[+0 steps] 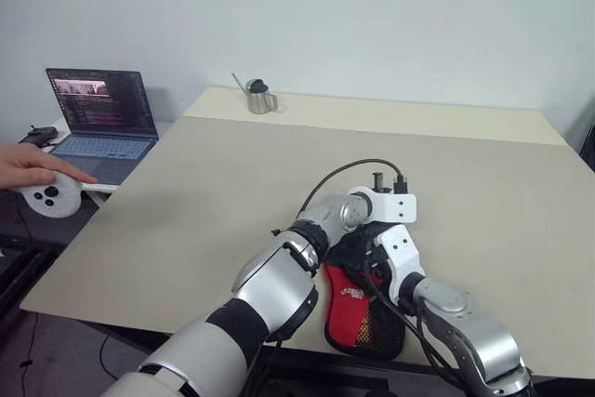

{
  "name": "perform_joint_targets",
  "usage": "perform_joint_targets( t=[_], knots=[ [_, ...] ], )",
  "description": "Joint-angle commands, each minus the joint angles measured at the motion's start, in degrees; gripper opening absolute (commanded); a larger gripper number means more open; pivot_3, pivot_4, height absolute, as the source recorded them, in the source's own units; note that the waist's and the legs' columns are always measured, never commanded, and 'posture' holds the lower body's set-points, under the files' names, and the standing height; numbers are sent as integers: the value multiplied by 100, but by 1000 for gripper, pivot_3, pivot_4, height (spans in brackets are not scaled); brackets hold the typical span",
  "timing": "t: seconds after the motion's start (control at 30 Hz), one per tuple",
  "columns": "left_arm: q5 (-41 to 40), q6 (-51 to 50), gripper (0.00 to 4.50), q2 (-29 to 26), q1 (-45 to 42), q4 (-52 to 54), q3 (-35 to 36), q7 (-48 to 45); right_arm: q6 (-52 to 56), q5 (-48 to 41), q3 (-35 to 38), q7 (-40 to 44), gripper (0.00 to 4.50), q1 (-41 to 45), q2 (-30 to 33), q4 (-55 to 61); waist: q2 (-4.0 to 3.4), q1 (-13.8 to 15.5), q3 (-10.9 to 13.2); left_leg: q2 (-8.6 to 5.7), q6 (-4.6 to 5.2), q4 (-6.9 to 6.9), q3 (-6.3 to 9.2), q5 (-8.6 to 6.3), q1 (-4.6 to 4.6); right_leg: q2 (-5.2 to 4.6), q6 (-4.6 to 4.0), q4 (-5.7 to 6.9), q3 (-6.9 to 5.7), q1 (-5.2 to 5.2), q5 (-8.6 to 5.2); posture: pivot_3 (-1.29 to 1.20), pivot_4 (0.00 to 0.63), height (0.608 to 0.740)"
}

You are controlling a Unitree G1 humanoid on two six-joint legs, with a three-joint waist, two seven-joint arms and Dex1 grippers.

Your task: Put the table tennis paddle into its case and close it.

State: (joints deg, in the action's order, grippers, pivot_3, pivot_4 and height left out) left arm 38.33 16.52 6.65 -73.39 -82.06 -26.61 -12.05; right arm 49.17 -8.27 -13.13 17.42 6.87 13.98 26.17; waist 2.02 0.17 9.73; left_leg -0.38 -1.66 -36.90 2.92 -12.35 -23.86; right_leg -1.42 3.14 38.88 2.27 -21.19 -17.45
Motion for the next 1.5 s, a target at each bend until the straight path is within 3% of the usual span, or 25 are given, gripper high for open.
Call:
perform_joint_targets(
  t=[0.03, 0.1, 0.4, 0.53, 0.73, 0.9, 1.1, 1.27, 1.37, 1.5],
  knots=[
    [-185, -195, 422, -63, 0, 214, 174, -134, 499, -67, -194, 105, 4500, -191, 69, -600, -1, -33, 0, 0, 0, 0, 0, 0, 1, 0, 0, 0, 0, 0, 0, 0, 150, 740],
    [-291, -313, 422, -92, 39, 218, 287, -338, 493, -68, -216, 147, 4500, -144, 69, -630, -1, -43, -1, 2, 0, 1, 0, 0, 3, 3, 0, 2, 1, 0, 0, 0, 150, 740],
    [-495, -457, 3610, -171, 25, 265, 473, -748, 424, -35, -192, 284, 4500, 35, 112, -832, -6, -69, -42, 4, 0, 0, 0, 0, 12, 6, 0, 8, 2, 4, 0, 0, 150, 740],
    [-542, -421, 3610, -480, -62, 298, 545, -679, 307, -8, -156, 387, 4500, 276, 138, -1102, -7, -120, -48, 5, 0, -1, -1, 0, 22, 9, 1, 8, 6, 10, 0, 0, 150, 740],
    [-727, -214, 3610, -1407, -242, 402, 804, -333, 103, 26, -58, 546, 4500, 615, 194, -1514, -11, -239, -46, 14, 3, 3, 0, 2, 38, 20, 1, 16, 18, 9, 0, 0, 150, 740],
    [-1634, 249, 3610, -2296, -84, 688, 1623, -944, 38, -86, 47, 777, 4500, 707, 299, -1408, -11, -198, -45, 14, 2, 4, 0, 2, 37, 15, -2, 14, 15, 10, 2, 0, 150, 740],
    [-2572, 484, 3610, -2966, 868, 1602, 2265, -1983, -14, -172, 162, 984, 4500, 843, 473, -1384, -12, -192, -45, 19, 2, 9, 0, 2, 31, 3, -26, 11, 12, 10, 16, 0, 150, 740],
    [-3447, -254, 3610, -3124, 1985, 3061, 2758, -2555, -97, -221, 201, 1119, 4500, 935, 591, -1420, -15, -184, -42, 39, 2, 6, 4, 2, 23, 3, -28, 12, 8, 7, 16, 0, 150, 740],
    [-3787, -936, 3610, -3205, 2752, 4013, 2969, -2624, -101, -252, 236, 1172, 4500, 976, 626, -1365, -18, -194, -41, 41, 2, 5, 4, 2, 17, 3, -28, 12, 9, 2, 17, 0, 150, 740],
    [-3671, -1330, 3610, -3215, 3015, 4323, 2944, -2271, -126, -259, 269, 1213, 4500, 984, 657, -1379, -17, -158, -41, 42, 2, 5, 11, 2, 18, 3, -29, 13, 3, 4, 16, 0, 150, 740]
  ],
)
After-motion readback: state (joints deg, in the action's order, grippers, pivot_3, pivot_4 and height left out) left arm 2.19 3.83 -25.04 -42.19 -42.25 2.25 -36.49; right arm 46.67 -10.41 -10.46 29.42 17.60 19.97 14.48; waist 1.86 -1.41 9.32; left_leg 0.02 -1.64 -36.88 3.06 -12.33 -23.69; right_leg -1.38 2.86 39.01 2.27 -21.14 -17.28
